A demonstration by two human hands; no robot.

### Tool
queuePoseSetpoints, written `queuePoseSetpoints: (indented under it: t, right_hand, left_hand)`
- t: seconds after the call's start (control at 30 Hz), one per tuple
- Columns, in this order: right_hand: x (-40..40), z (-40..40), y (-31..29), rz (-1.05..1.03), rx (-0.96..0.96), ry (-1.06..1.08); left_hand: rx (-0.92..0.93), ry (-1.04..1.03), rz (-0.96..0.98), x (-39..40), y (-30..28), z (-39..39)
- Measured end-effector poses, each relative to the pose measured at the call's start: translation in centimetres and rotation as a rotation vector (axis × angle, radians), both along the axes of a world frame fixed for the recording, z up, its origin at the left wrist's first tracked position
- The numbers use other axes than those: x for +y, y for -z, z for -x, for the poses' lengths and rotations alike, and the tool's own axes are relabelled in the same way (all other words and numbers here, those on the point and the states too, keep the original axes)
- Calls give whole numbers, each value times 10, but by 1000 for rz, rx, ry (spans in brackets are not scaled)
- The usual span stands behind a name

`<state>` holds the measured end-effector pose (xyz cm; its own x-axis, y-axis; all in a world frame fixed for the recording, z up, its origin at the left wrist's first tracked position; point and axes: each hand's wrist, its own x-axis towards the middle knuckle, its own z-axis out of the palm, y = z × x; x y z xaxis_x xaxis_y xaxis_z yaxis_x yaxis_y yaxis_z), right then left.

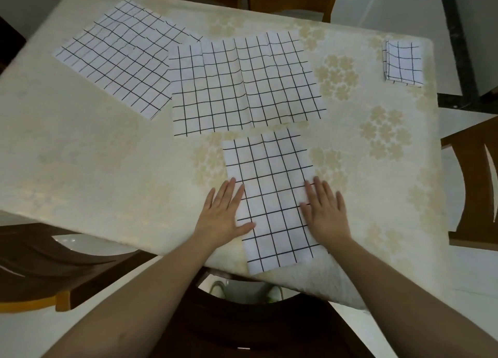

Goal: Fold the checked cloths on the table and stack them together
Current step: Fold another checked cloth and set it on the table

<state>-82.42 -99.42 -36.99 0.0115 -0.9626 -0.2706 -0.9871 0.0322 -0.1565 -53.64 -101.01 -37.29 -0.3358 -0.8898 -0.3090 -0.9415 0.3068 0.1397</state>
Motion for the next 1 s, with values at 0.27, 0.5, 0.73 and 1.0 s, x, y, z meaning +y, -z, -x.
queuePoseSetpoints:
  t: [0.27,0.5,0.73,1.0]
  right_hand:
    - [2,11,-1,6,-14,21]
    - [2,12,0,12,4,18]
    - [-1,15,-2,22,-122,31]
    - [-24,4,-29,74,-517,460]
  left_hand:
    - [129,-413,-50,17,-8,26]
    - [438,-780,5,-6,-15,47]
    - [604,-1016,-10,-33,-36,57]
    - [808,-993,-221,-40,-52,47]
